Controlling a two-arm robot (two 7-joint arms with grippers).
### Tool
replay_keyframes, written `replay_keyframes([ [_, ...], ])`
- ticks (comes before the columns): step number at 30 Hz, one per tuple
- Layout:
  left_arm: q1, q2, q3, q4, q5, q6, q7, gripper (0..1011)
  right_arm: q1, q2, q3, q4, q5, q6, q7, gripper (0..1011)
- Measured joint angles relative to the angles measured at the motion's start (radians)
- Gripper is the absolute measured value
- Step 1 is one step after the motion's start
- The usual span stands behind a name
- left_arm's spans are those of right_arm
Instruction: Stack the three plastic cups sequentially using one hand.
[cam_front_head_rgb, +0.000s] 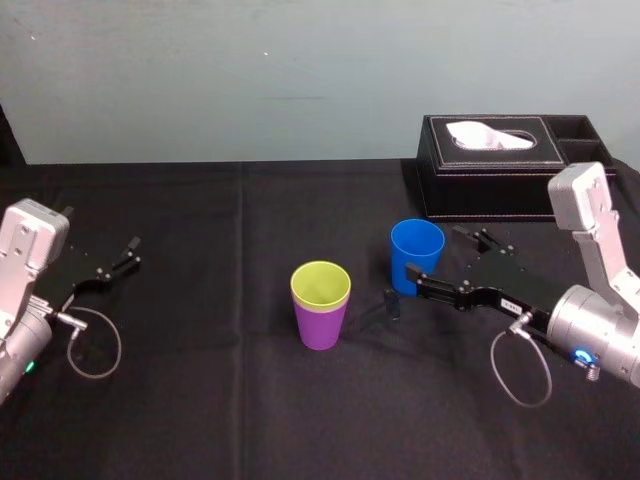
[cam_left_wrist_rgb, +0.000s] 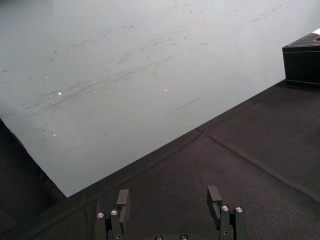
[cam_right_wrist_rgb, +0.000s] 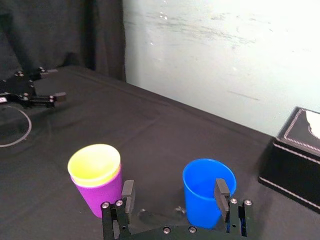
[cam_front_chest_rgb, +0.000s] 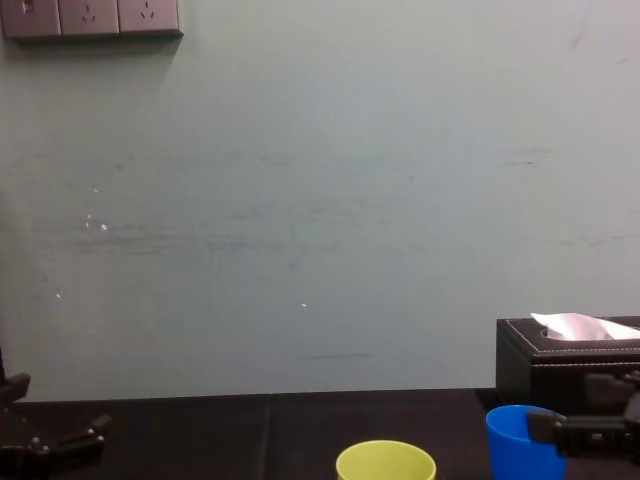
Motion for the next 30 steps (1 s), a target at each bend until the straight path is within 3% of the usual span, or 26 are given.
replay_keyframes([
  [13,0.000,0.000,0.000,0.000,0.000,0.000,0.000,1010,-0.028,-0.015,0.025,0.065,-0.032,-0.022,-0.025,1003],
  [30,0.000,0.000,0.000,0.000,0.000,0.000,0.000,1010,0.006,-0.067,0.021,0.150,-0.063,-0.004,-0.027,1003],
])
